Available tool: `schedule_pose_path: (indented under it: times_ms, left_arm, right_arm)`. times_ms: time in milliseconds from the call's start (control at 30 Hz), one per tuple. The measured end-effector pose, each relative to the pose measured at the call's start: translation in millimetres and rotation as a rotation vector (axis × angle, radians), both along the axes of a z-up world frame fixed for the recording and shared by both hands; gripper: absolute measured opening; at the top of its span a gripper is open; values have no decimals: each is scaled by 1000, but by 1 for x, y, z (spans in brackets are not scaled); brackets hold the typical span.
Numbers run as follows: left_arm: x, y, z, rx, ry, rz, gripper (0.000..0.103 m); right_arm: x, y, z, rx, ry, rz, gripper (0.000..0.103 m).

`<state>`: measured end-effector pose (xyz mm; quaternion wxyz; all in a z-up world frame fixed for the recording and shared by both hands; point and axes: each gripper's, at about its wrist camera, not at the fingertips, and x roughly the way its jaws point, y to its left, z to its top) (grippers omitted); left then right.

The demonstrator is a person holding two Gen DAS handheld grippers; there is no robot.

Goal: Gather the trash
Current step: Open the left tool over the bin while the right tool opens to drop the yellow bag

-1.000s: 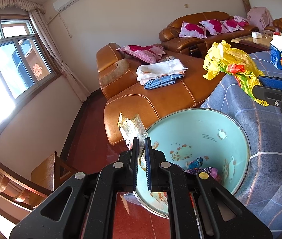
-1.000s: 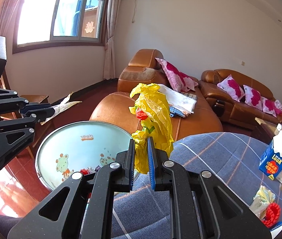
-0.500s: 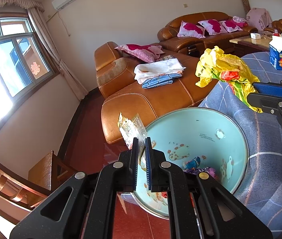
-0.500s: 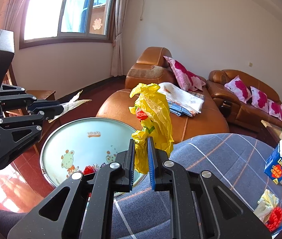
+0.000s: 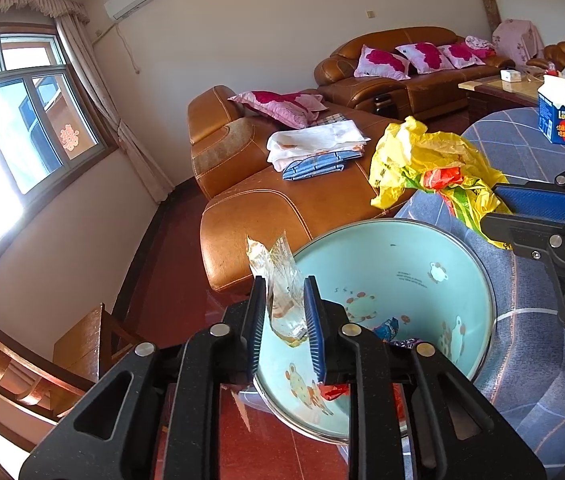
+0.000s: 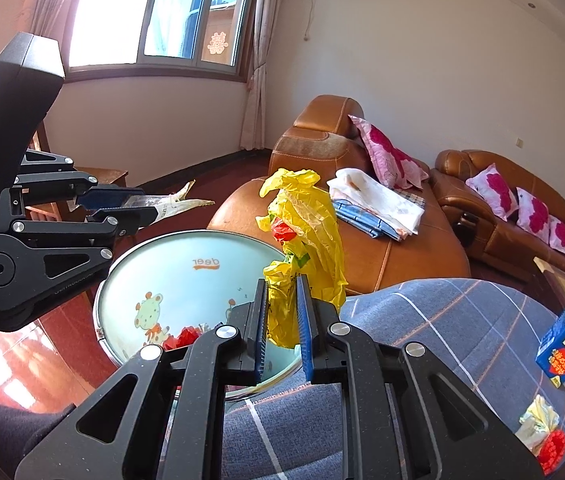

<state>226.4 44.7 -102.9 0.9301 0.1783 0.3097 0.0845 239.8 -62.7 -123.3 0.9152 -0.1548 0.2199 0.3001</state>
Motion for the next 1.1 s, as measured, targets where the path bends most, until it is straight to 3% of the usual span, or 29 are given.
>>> schedule_pose_path:
  times_ms: [67, 100, 133, 1100]
  left_arm:
    - [-1, 0, 0, -3, -9, 7, 45]
    - [-2, 1, 0, -2, -13, 10, 46]
    - [-2, 1, 0, -1, -11, 10, 46]
    - [-5, 4, -3, 2, -9, 27, 47]
  right_arm:
    - [2, -1, 0, 4, 5, -4, 20]
    - [3, -1, 0, 7, 8, -6, 22]
    - [3, -2, -1, 9, 9, -8, 25]
    - [-1, 1, -2, -8, -2, -16, 25]
